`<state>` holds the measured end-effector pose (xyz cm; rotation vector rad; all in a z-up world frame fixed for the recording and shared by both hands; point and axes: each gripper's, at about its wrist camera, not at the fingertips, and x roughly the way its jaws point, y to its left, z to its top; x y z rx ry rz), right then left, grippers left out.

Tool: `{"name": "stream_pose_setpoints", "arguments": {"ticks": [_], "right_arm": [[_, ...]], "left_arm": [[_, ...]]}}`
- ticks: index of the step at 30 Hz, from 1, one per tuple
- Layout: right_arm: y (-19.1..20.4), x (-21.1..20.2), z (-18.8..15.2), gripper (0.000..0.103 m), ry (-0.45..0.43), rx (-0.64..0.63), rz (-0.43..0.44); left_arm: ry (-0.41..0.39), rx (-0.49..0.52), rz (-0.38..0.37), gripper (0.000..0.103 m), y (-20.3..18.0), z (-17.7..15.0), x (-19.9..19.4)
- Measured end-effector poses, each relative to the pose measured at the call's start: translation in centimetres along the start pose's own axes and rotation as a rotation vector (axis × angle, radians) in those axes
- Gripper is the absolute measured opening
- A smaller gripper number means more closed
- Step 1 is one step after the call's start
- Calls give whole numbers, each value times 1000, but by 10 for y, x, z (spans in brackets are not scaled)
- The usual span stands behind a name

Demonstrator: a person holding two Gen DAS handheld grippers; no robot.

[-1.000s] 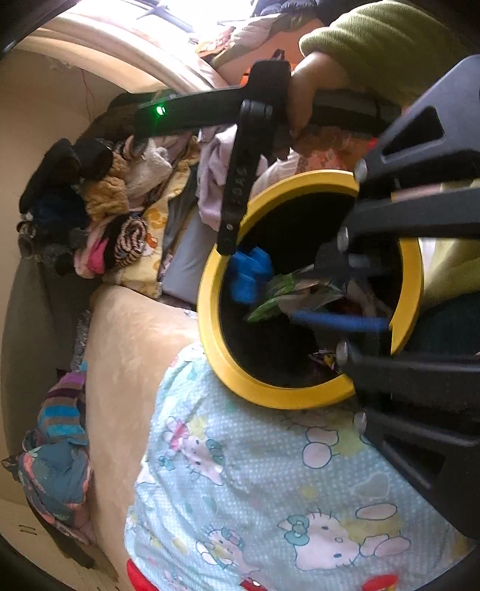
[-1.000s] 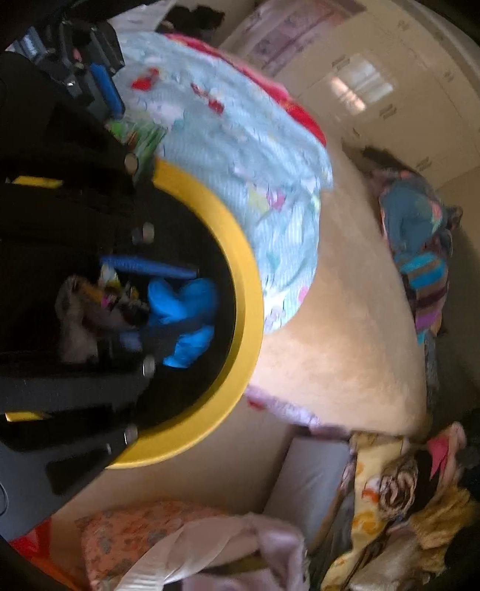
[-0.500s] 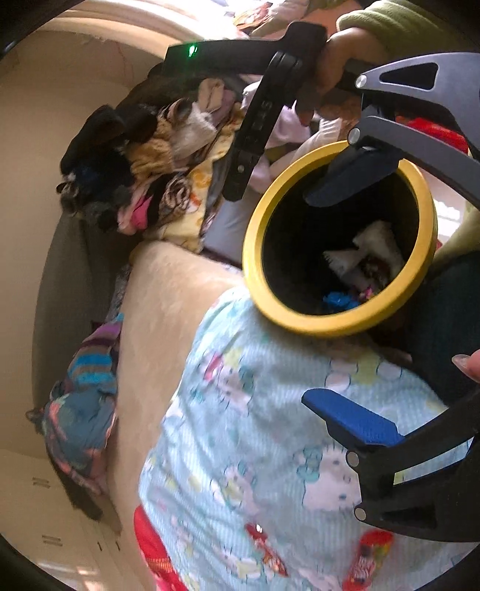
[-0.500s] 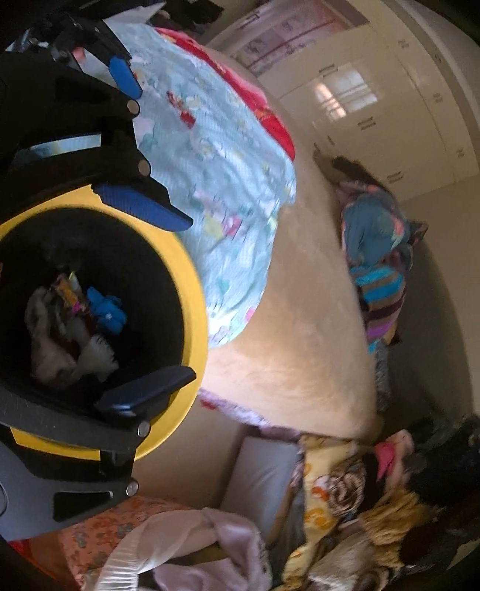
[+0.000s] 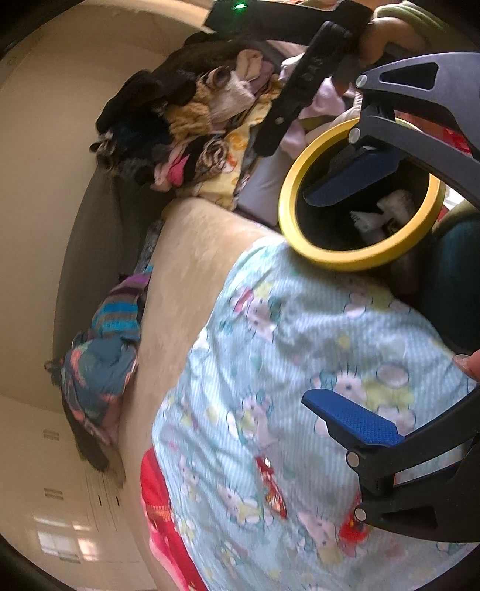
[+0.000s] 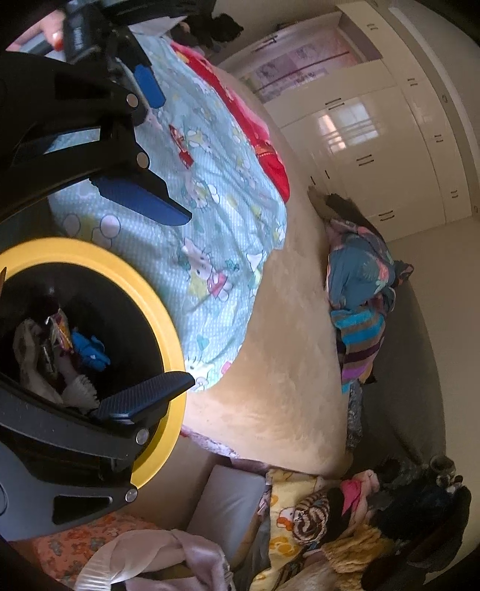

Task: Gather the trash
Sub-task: 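Move both tools back toward the red candy tube on the blanket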

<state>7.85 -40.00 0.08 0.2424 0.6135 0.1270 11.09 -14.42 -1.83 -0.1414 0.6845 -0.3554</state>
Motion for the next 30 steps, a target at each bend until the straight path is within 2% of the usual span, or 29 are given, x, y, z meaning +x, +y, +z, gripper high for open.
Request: {"name": "stream_pose_setpoints", "arguments": {"ticks": [9, 19, 30], "right_arm": [[35, 7, 1, 73, 2, -29, 76], [100, 26, 5, 73, 16, -135, 186], [151, 51, 5, 73, 54, -186, 258]], "left_arm": [[-23, -83, 101, 96, 45, 6, -24], [-45, -203, 180, 96, 101, 11, -45], [-9, -286, 242, 96, 151, -2, -54]]}}
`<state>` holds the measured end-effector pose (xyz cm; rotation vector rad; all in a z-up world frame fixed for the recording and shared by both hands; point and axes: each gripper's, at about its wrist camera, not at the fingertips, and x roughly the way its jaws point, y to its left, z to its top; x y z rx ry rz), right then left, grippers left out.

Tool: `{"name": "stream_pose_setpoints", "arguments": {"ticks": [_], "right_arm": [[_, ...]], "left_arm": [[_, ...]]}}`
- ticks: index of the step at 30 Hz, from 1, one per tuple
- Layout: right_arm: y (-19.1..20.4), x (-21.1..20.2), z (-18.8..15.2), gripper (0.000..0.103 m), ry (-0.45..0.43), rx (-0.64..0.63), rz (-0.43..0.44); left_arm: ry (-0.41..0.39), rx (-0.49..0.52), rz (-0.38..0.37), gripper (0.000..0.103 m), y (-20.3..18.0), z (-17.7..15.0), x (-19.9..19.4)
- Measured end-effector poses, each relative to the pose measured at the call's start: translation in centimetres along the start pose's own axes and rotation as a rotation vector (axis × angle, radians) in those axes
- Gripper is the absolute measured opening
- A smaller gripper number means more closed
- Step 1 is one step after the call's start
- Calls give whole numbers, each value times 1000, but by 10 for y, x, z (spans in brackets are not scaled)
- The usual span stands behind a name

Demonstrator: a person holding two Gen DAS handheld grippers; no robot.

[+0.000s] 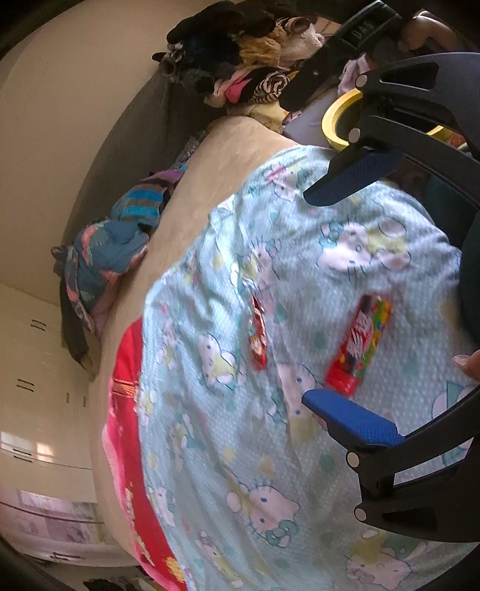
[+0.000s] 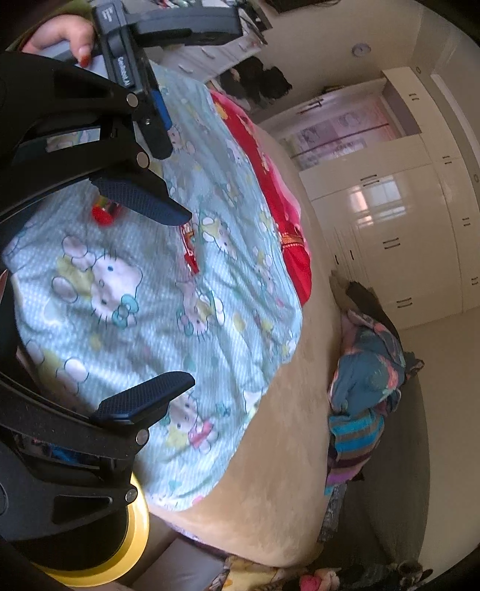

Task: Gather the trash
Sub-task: 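Move both tools back toward the red candy tube on the blanket, then grasp the red candy tube with the left tool while the right tool grasps the red wrapper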

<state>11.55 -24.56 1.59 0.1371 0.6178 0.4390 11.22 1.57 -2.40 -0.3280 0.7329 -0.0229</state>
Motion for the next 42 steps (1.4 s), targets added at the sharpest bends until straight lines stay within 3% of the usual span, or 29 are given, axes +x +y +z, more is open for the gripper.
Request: {"name": "stream_pose_setpoints", "arguments": {"ticks": [6, 12, 16, 24, 32, 36, 39, 42], "right_arm": [[12, 21, 3, 73, 29, -13, -1], [19, 60, 10, 73, 84, -7, 6], [26, 95, 13, 73, 139, -10, 8], [30, 171, 7, 72, 282, 65, 3], [35, 219, 5, 60, 358, 155, 23], [35, 239, 1, 58, 398, 217, 42], [35, 251, -1, 55, 414, 249, 44], [33, 260, -5, 39, 427, 288, 50]], "left_arm": [[96, -63, 5, 96, 27, -8, 12], [222, -178, -62, 95, 48, -22, 36], [282, -228, -92, 84, 51, -29, 51], [388, -307, -98, 74, 62, -35, 83], [423, -330, -74, 64, 63, -27, 106], [433, -357, -82, 54, 69, -27, 114], [433, -386, -101, 52, 75, -28, 117], [429, -395, -114, 50, 77, -28, 118]]}}
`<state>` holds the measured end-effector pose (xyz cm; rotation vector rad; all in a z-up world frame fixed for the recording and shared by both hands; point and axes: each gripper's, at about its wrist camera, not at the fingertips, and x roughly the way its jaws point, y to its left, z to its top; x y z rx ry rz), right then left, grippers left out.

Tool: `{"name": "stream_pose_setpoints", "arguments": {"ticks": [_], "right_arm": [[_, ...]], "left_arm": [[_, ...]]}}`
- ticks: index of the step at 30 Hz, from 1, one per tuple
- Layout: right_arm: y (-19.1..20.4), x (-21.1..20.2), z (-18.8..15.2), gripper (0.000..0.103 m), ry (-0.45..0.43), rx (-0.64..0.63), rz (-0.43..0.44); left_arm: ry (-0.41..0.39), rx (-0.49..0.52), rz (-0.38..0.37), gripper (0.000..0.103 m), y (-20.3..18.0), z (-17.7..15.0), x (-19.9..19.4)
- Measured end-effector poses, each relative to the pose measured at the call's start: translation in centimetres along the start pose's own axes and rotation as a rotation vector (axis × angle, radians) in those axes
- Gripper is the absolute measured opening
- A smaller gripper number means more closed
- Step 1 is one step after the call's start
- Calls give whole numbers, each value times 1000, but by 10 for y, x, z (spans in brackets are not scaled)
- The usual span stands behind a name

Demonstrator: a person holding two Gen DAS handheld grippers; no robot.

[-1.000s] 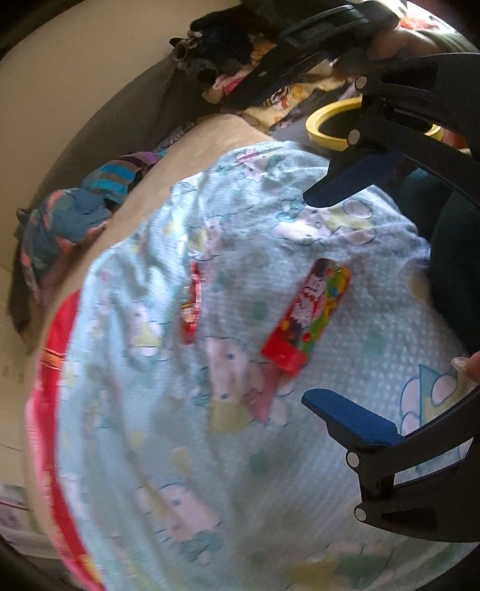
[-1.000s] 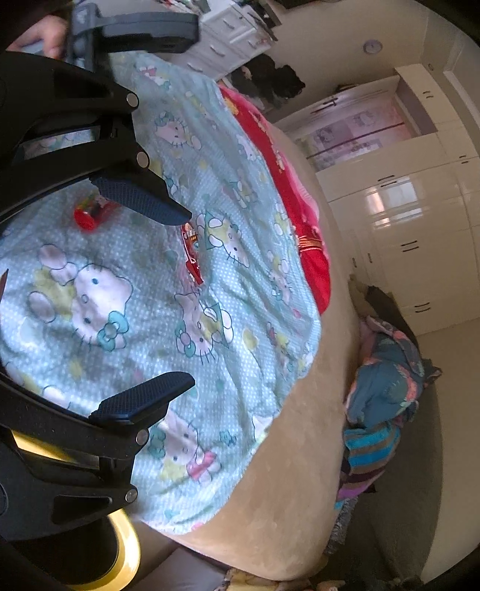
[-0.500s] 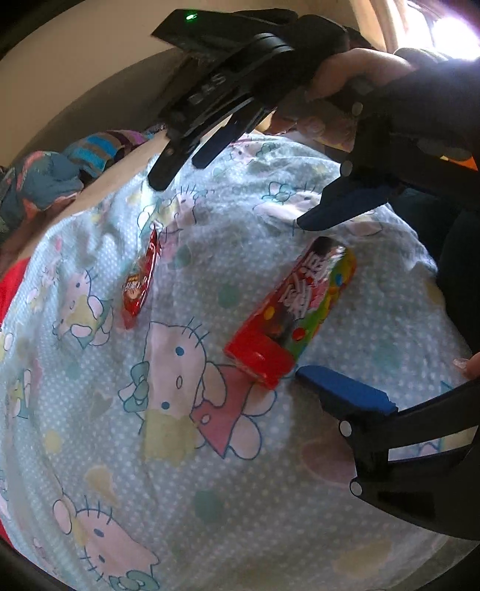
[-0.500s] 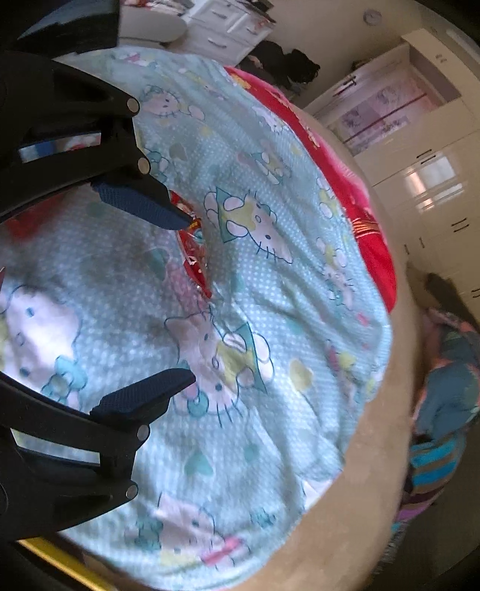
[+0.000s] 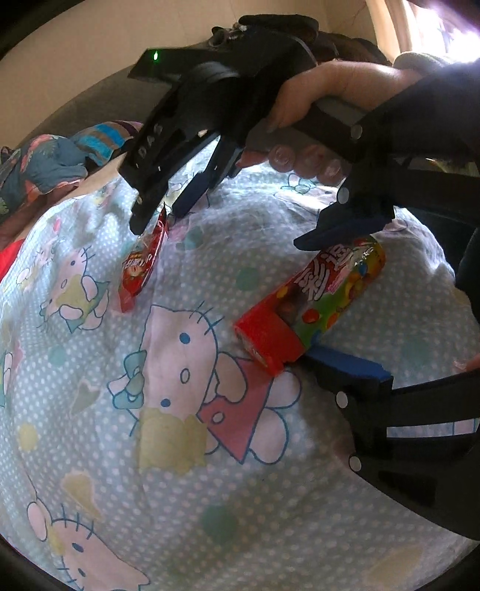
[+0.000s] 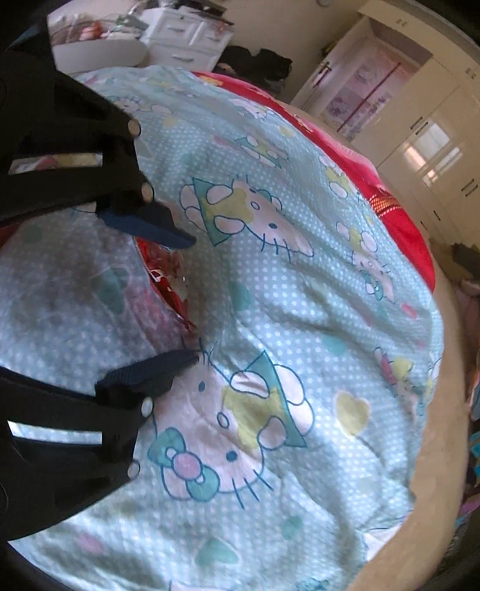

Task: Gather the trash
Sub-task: 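Grasp the red candy tube with the left tool while the right tool grasps the red wrapper, then carry the red candy tube and red wrapper over the yellow bin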

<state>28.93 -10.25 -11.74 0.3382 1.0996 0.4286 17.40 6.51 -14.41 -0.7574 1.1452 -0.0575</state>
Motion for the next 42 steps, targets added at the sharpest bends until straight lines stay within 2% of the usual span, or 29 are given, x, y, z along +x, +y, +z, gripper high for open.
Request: {"name": "stream_pose_setpoints", "arguments": {"ticks": [1, 3, 5, 12, 18, 23, 31, 42], "right_arm": [[0, 3, -1, 29, 8, 6, 7], [-2, 5, -3, 22, 6, 16, 26], [-1, 1, -6, 3, -8, -2, 37], [-9, -43, -19, 2, -131, -63, 52], [-30, -88, -29, 2, -222, -70, 48], [-45, -124, -44, 2, -288, -85, 28], [-76, -180, -73, 2, -387, -93, -30], [-117, -236, -91, 2, -455, -45, -48]], "left_arm": [[-1, -2, -5, 48, 1, 0, 0], [-3, -5, -15, 47, 2, 1, 1], [-5, -8, -25, 43, 3, 1, 1], [-35, -7, -64, 33, 10, -6, -11], [-119, 54, -89, 29, -2, -10, -33], [-191, 147, -71, 28, -24, -16, -50], [-265, 277, -91, 28, -71, -30, -68], [-261, 428, -131, 28, -129, -60, -64]]}}
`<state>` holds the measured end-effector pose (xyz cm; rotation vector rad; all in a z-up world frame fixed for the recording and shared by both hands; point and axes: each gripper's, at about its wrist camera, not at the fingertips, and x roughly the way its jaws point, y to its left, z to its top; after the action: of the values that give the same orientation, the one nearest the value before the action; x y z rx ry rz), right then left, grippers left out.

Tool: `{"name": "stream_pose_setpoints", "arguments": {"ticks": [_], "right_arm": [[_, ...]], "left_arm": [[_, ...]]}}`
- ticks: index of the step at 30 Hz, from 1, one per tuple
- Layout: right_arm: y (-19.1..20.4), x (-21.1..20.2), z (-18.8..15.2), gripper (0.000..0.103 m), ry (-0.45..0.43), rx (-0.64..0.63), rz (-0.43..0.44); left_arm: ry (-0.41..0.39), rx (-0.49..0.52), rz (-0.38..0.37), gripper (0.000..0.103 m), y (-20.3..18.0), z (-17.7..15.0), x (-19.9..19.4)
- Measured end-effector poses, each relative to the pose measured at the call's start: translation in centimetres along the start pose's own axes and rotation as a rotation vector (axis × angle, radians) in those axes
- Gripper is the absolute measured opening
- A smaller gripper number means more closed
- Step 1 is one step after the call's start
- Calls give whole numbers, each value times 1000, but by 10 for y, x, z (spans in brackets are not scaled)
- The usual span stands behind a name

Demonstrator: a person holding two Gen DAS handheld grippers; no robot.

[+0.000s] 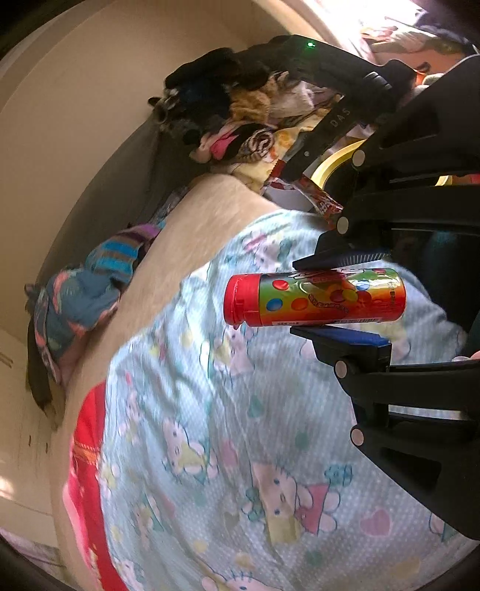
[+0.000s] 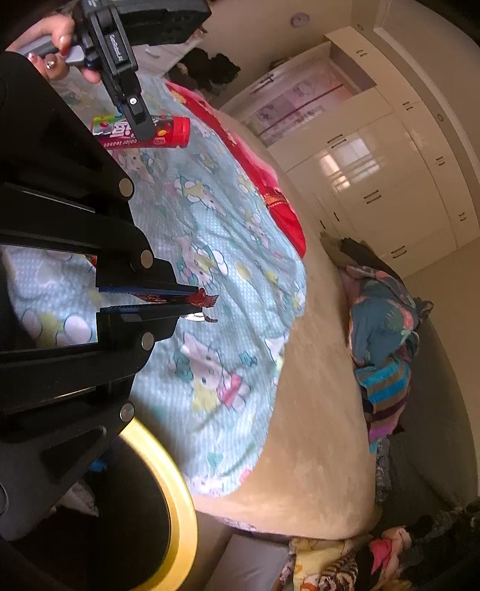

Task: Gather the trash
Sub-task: 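Carry the red candy tube and red wrapper over the yellow bin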

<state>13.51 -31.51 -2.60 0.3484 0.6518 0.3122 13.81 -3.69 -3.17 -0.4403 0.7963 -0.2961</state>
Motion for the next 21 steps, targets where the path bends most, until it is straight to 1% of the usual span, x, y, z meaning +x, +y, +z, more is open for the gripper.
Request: {"name": "stream_pose_setpoints", "arguments": {"ticks": [9, 13, 21], "right_arm": [[-17, -33, 1, 2, -38, -20, -48], [-26, -47, 1, 2, -52, -43, -85], [-50, -70, -5, 2, -39, -86, -176]], "left_arm": [[8, 84, -41, 27, -34, -9, 6], [16, 116, -66, 28, -48, -13, 8], [39, 205, -130, 28, -86, -27, 18]]}}
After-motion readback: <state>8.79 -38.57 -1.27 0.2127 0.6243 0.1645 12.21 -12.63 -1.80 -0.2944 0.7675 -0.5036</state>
